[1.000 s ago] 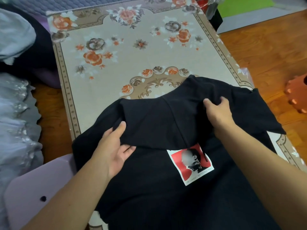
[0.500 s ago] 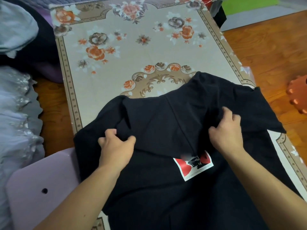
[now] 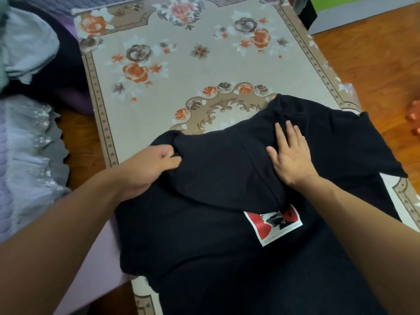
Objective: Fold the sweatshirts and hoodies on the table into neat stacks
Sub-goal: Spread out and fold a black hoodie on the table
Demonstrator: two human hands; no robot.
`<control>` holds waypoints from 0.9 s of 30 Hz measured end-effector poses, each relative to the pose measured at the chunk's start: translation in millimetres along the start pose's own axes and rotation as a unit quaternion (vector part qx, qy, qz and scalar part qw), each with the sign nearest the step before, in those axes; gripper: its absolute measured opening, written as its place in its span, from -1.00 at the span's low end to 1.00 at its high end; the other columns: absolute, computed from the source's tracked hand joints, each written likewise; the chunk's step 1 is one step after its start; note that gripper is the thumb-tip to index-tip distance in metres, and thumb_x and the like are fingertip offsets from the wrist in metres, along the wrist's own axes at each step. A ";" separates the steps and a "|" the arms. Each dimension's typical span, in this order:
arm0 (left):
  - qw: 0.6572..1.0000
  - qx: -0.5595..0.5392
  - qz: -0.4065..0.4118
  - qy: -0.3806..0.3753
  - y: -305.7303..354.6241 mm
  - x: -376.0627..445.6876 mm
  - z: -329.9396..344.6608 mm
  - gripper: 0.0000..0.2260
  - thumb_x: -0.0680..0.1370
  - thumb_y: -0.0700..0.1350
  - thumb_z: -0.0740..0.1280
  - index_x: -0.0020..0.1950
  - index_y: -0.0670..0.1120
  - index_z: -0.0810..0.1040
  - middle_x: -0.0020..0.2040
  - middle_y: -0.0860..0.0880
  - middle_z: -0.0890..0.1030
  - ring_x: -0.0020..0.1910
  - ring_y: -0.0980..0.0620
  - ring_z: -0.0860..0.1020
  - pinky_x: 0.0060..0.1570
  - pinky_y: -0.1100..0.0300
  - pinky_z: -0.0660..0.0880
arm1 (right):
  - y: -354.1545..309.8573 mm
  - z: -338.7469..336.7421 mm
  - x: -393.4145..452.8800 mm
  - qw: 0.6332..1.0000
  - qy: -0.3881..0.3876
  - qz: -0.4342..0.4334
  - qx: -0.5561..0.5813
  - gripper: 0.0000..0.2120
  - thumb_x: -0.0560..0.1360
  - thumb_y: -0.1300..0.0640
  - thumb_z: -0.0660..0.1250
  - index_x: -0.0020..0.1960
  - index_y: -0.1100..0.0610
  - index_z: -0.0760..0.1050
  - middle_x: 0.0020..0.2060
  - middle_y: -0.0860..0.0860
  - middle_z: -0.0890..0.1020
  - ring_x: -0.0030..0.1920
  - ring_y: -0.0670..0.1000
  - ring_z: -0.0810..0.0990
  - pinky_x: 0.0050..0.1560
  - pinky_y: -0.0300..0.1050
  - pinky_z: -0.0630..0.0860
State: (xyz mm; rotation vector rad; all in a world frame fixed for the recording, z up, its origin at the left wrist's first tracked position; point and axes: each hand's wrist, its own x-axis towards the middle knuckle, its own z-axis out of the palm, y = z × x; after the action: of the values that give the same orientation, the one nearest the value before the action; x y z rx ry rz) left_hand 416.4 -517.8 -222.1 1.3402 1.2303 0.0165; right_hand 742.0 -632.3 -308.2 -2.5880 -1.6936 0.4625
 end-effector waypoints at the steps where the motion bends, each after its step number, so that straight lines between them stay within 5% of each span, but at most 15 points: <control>1: 1.000 0.009 0.019 0.003 1.3 0.5 -4.3 -0.64 0.64 -0.10 0.35 -0.27 -0.04 0.26 -0.26 -0.08 0.30 -0.23 -0.07 0.21 -0.14 -0.01 0.18 | -1.4 0.2 -0.3 1.000 0.004 0.003 -0.004 -0.37 0.69 -0.15 0.00 0.66 0.07 -0.08 0.64 0.15 -0.07 0.62 0.19 -0.12 0.60 0.12 -0.09; 4: 0.998 0.050 -0.001 -0.042 7.1 -0.3 -8.2 -0.59 0.50 0.11 0.36 -0.16 -0.26 0.44 -0.15 -0.20 0.56 -0.13 -0.27 0.48 0.03 -0.11 0.45 | -3.6 2.0 -0.4 1.000 -0.003 0.013 -0.009 -0.38 0.69 -0.16 -0.04 0.66 0.03 -0.11 0.64 0.11 -0.11 0.63 0.14 -0.17 0.60 0.09 -0.15; 6: 0.995 0.067 -0.021 -0.069 5.9 3.0 -10.0 -0.56 0.36 0.16 0.33 -0.13 -0.24 0.52 -0.11 -0.15 0.63 -0.08 -0.21 0.54 0.09 -0.05 0.47 | -3.6 1.2 -0.5 1.000 -0.007 0.016 -0.005 -0.39 0.69 -0.17 -0.05 0.66 0.02 -0.11 0.64 0.10 -0.12 0.63 0.13 -0.18 0.60 0.09 -0.16; 8: 0.997 0.052 -0.003 -0.057 5.3 4.9 -10.6 -0.74 0.38 0.07 0.34 -0.28 -0.12 0.45 -0.22 -0.07 0.54 -0.16 -0.08 0.45 -0.03 -0.02 0.36 | -3.1 1.1 -0.3 1.000 -0.005 0.016 -0.004 -0.39 0.69 -0.17 -0.06 0.66 0.01 -0.11 0.64 0.09 -0.12 0.63 0.13 -0.18 0.60 0.09 -0.16; 11: 0.997 -0.030 0.057 -0.047 -1.3 3.7 -13.5 -0.68 0.41 0.01 0.44 -0.34 0.02 0.30 -0.27 -0.08 0.35 -0.20 -0.06 0.29 -0.09 -0.01 0.22 | -2.8 1.5 -0.3 1.000 -0.006 0.019 -0.002 -0.39 0.68 -0.18 -0.07 0.66 0.00 -0.11 0.64 0.08 -0.12 0.63 0.13 -0.18 0.60 0.09 -0.16; 14: 0.993 -0.075 0.033 -0.082 -13.3 0.3 -11.0 -0.68 0.43 -0.19 0.56 -0.10 -0.09 0.40 -0.10 -0.10 0.64 -0.09 -0.10 0.58 -0.06 0.09 0.49 | -2.6 1.0 -0.4 1.000 -0.010 0.020 0.001 -0.39 0.68 -0.19 -0.07 0.66 -0.01 -0.13 0.64 0.07 -0.13 0.63 0.12 -0.19 0.60 0.09 -0.17; 16: 0.995 -0.008 0.002 -0.102 -15.1 2.9 -6.1 -0.70 0.49 -0.27 0.52 0.03 -0.11 0.41 0.00 0.00 0.71 -0.07 0.02 0.67 -0.15 0.23 0.54 | -2.6 0.6 -0.4 1.000 -0.007 0.020 -0.001 -0.39 0.68 -0.19 -0.08 0.66 -0.01 -0.13 0.64 0.07 -0.13 0.63 0.12 -0.19 0.60 0.09 -0.17; 19: 0.989 0.139 0.017 -0.054 -6.4 12.9 -2.6 -0.71 0.52 -0.13 0.51 -0.11 -0.04 0.38 -0.32 0.07 0.46 -0.35 0.09 0.40 -0.29 0.21 0.36 | -3.2 0.9 -0.6 1.000 -0.005 0.020 -0.001 -0.39 0.68 -0.19 -0.08 0.66 -0.02 -0.13 0.64 0.07 -0.13 0.63 0.12 -0.20 0.59 0.09 -0.17; 24: 0.988 -0.067 -0.030 -0.137 -2.8 21.2 -12.6 -0.76 0.38 -0.23 0.41 -0.16 -0.07 0.34 -0.28 -0.02 0.42 -0.31 0.07 0.35 -0.30 0.18 0.28 | -3.7 1.5 -1.1 1.000 -0.011 0.024 -0.008 -0.39 0.68 -0.20 -0.11 0.65 -0.04 -0.15 0.64 0.05 -0.15 0.62 0.10 -0.22 0.59 0.09 -0.18; 27: 0.971 -0.055 -0.061 -0.226 -8.1 18.1 -17.8 -0.71 0.54 -0.34 0.40 -0.12 -0.08 0.32 -0.26 -0.01 0.37 -0.32 0.11 0.32 -0.33 0.20 0.26 | -3.8 1.3 -1.8 1.000 -0.010 0.025 -0.009 -0.39 0.68 -0.20 -0.11 0.66 -0.03 -0.15 0.64 0.06 -0.15 0.62 0.11 -0.22 0.59 0.09 -0.18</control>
State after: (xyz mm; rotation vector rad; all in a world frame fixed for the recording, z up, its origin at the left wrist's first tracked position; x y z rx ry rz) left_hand 407.4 -496.5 -235.3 1.0932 0.9062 -0.2886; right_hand 737.7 -632.6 -308.3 -2.6518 -1.6503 0.4798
